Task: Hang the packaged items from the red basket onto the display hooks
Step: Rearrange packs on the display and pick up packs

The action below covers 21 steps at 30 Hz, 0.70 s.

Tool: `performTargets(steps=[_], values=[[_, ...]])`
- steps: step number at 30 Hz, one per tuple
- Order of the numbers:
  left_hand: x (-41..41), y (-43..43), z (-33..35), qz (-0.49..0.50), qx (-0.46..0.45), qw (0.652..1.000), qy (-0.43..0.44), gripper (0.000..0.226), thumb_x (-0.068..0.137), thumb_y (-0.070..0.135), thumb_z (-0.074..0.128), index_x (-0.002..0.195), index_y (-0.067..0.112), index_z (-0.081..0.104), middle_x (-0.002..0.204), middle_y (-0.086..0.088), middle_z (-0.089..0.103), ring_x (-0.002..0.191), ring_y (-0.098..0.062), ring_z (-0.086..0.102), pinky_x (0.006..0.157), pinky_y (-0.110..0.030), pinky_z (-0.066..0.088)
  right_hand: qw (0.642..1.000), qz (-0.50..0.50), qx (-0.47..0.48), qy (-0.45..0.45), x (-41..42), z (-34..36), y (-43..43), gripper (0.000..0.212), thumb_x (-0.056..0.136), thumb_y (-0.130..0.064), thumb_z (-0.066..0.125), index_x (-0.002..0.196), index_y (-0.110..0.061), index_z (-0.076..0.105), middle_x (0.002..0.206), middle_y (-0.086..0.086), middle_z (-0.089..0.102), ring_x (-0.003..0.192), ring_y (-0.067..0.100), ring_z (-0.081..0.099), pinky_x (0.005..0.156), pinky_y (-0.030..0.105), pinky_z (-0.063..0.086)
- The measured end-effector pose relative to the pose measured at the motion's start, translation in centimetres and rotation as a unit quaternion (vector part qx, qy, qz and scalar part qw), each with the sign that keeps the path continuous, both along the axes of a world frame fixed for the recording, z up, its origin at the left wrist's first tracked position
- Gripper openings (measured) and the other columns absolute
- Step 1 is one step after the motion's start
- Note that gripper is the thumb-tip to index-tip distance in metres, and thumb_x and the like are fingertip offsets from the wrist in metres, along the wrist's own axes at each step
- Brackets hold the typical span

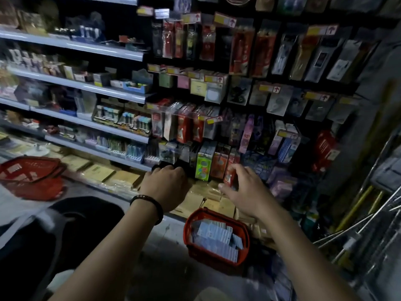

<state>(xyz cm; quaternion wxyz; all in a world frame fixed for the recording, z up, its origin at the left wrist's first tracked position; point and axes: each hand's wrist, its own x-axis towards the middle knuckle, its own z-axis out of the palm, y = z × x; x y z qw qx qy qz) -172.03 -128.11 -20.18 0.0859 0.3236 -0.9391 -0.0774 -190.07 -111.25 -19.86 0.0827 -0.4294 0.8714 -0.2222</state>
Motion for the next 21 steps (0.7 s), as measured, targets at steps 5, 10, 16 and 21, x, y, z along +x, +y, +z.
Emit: performTargets(steps=[5, 10, 16, 21], values=[[-7.9, -3.8, -0.6, -0.018, -0.005, 1.0, -0.025, 0.041, 0.101, 0.063, 0.046, 0.124, 0.032, 0.061, 0.116, 0.004, 0.071, 0.105, -0.025, 0.068, 0.093, -0.049, 0.057, 1.0, -0.005, 0.012, -0.015, -7.2, -1.1, -3.6, 0.074, 0.097, -0.067, 0.056, 0.157, -0.03, 0.033, 0.155, 0.002, 0.041, 0.14, 0.026, 0.045, 0.11, 0.046, 0.045], [-15.0, -7.8, -1.4, -0.048, 0.001, 0.998, -0.036, 0.04, 0.101, 0.063, 0.05, 0.121, 0.031, 0.064, 0.118, 0.001, 0.071, 0.106, -0.028, 0.069, 0.092, -0.05, 0.058, 0.999, -0.041, 0.014, -0.028, -12.6, -3.0, -6.0, 0.067, 0.1, -0.063, 0.055, 0.154, -0.029, 0.037, 0.15, 0.001, 0.044, 0.136, 0.026, 0.048, 0.107, 0.045, 0.047], [-24.6, -14.5, -2.7, -0.113, 0.015, 0.992, -0.051, 0.048, 0.102, 0.068, 0.046, 0.121, 0.028, 0.064, 0.119, -0.003, 0.07, 0.105, -0.03, 0.069, 0.09, -0.049, 0.057, 0.994, -0.091, 0.029, -0.045, -17.8, -5.0, -10.8, 0.068, 0.098, -0.064, 0.059, 0.153, -0.031, 0.036, 0.149, 0.0, 0.043, 0.135, 0.026, 0.049, 0.107, 0.049, 0.047], [-32.2, -22.0, -4.3, -0.181, -0.001, 0.981, -0.067, 0.052, 0.102, 0.067, 0.046, 0.131, 0.028, 0.062, 0.129, -0.005, 0.068, 0.115, -0.034, 0.067, 0.094, -0.049, 0.055, 0.986, -0.152, 0.035, -0.052, -22.2, -5.9, -17.8, 0.059, 0.1, -0.057, 0.058, 0.15, -0.03, 0.039, 0.15, 0.0, 0.043, 0.137, 0.025, 0.047, 0.108, 0.046, 0.046]])
